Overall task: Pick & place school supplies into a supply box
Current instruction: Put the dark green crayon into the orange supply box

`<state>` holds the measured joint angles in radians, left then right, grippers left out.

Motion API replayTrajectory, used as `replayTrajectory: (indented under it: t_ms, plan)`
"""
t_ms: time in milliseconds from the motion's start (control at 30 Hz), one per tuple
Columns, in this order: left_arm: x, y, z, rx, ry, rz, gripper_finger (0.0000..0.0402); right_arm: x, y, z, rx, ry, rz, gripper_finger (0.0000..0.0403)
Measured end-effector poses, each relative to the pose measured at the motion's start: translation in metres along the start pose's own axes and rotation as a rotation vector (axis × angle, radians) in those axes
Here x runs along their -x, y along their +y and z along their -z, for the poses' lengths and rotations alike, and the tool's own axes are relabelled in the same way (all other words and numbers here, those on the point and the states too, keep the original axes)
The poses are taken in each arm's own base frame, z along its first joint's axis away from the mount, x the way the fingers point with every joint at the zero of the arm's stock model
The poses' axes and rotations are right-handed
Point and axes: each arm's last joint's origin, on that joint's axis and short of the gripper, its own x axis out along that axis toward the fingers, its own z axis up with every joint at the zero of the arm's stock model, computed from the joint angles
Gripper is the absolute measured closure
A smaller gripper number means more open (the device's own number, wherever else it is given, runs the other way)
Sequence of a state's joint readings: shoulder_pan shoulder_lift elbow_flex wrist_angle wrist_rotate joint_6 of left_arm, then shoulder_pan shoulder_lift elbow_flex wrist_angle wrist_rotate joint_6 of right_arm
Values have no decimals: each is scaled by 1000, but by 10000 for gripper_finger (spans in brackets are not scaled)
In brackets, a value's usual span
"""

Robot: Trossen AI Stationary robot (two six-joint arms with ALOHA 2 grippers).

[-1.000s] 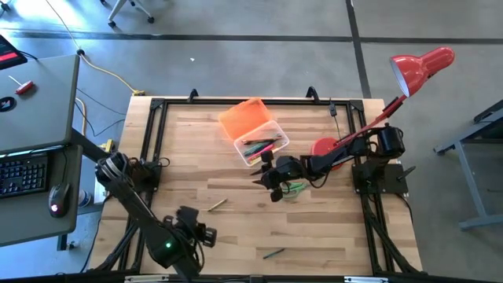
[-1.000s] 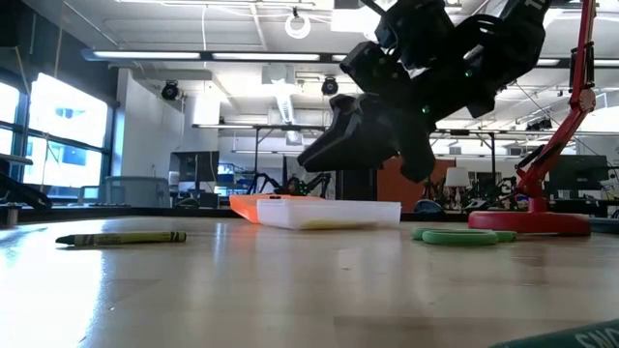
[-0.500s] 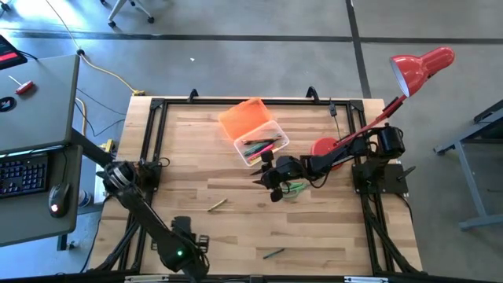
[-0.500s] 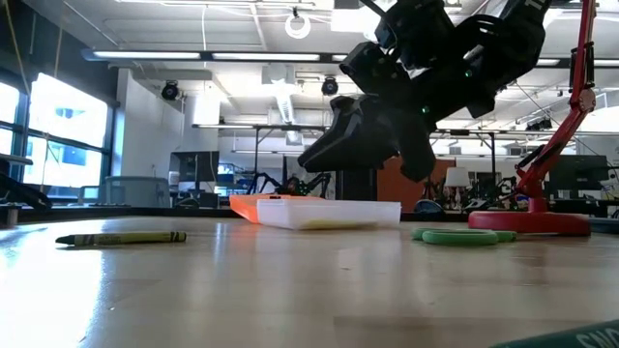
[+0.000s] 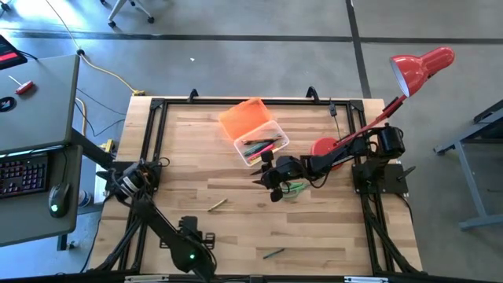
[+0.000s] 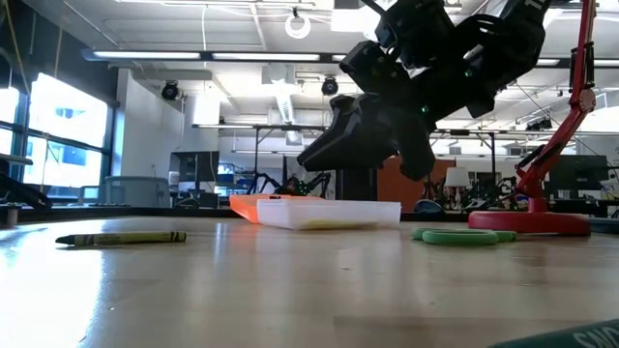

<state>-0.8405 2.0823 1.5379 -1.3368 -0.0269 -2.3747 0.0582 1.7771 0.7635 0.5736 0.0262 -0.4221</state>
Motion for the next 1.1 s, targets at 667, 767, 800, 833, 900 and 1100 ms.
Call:
replayTrajectory:
  t_ms: [667, 767, 800, 833, 900, 1100]
  plan:
    - [-6, -3, -2, 51, -62, 88, 241, 0, 0, 0, -48, -3, -10, 299]
    - [-13, -1, -3, 73, -53, 45, 241, 0, 0, 0, -48, -3, -10, 299]
    - [-16, 0, -3, 81, -51, 39, 241, 0, 0, 0, -51, -2, -11, 299]
    - [-20, 0, -3, 85, -45, 41, 241, 0, 0, 0, -55, 0, -11, 299]
    - [-27, -1, -2, 89, -31, 58, 241, 0, 1, 1, -59, 3, -13, 299]
    - [-39, 1, -4, 115, -27, 70, 241, 0, 1, 1, -59, 4, -14, 299]
